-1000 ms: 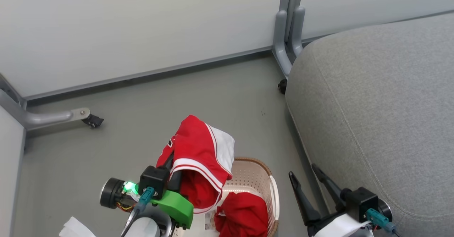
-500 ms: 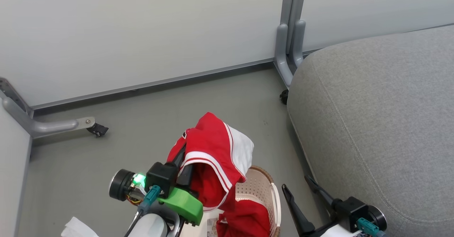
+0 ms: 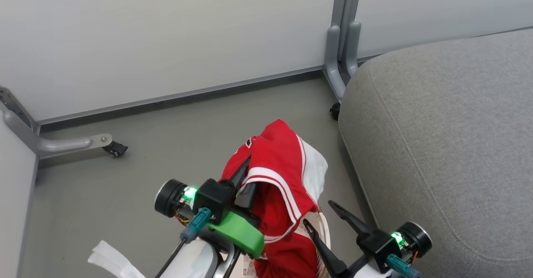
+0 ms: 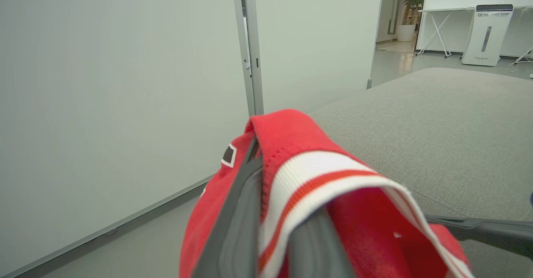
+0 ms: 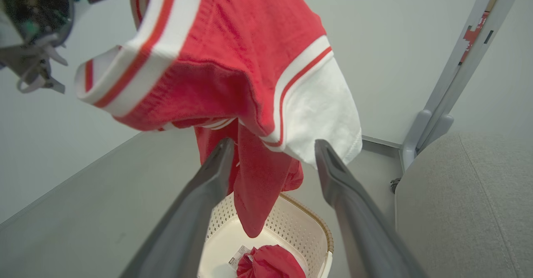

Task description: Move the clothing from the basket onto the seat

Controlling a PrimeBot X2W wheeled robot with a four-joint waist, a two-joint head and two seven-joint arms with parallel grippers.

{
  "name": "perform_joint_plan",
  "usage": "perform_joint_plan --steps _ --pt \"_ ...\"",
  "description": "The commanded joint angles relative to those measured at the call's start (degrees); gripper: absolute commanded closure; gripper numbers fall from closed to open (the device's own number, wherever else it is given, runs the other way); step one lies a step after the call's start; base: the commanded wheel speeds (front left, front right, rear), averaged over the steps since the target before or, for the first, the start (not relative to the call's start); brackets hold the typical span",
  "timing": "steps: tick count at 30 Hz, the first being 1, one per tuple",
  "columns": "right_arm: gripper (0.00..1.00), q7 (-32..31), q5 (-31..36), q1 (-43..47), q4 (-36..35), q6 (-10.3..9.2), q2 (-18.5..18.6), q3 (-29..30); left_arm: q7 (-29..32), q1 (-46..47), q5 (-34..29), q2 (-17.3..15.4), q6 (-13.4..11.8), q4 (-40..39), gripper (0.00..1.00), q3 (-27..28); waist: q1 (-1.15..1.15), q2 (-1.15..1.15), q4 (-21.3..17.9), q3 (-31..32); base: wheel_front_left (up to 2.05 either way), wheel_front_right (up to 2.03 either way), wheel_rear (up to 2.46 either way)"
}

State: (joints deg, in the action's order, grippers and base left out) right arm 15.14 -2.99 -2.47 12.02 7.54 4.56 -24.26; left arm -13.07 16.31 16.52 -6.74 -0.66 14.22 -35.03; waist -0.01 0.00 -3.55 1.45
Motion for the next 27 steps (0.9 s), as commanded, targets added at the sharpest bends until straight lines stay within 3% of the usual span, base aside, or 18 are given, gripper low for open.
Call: perform_joint_plan --steps 1,17,19,20,27 --pt "0.0 0.0 0.9 -1.0 0.3 -0.1 0.2 0.0 0.4 1.4 -0.3 0.2 0.4 -1.0 1.0 -0.4 0.01 0.0 0.0 -0.3 0.0 0.0 0.0" --pt "0.0 0.0 2.7 -4.0 -0.9 -0.1 -1.5 3.3 6.0 1.8 0.9 1.5 2.8 -5.5 1.0 -5.9 0.01 0.0 -0.7 -2.2 0.0 0.0 0.0" --pt "0.73 0.0 2.6 -4.0 -1.0 -0.1 -1.6 3.3 6.4 1.6 1.0 1.5 2.9 -5.5 1.0 -6.2 0.01 0.0 -0.8 -2.4 0.0 0.0 0.0" --pt "1.0 0.0 2.5 -4.0 -1.0 -0.1 -1.6 3.2 6.5 1.5 0.9 1.4 2.9 -5.5 1.0 -6.4 0.01 0.0 -0.8 -2.4 0.0 0.0 0.0" --pt "1.0 0.0 0.2 -3.7 -1.0 -0.1 -1.6 3.2 7.0 0.8 1.4 0.9 2.3 -5.0 1.0 -6.7 0.01 0.0 -0.8 -2.9 0.0 0.0 0.0"
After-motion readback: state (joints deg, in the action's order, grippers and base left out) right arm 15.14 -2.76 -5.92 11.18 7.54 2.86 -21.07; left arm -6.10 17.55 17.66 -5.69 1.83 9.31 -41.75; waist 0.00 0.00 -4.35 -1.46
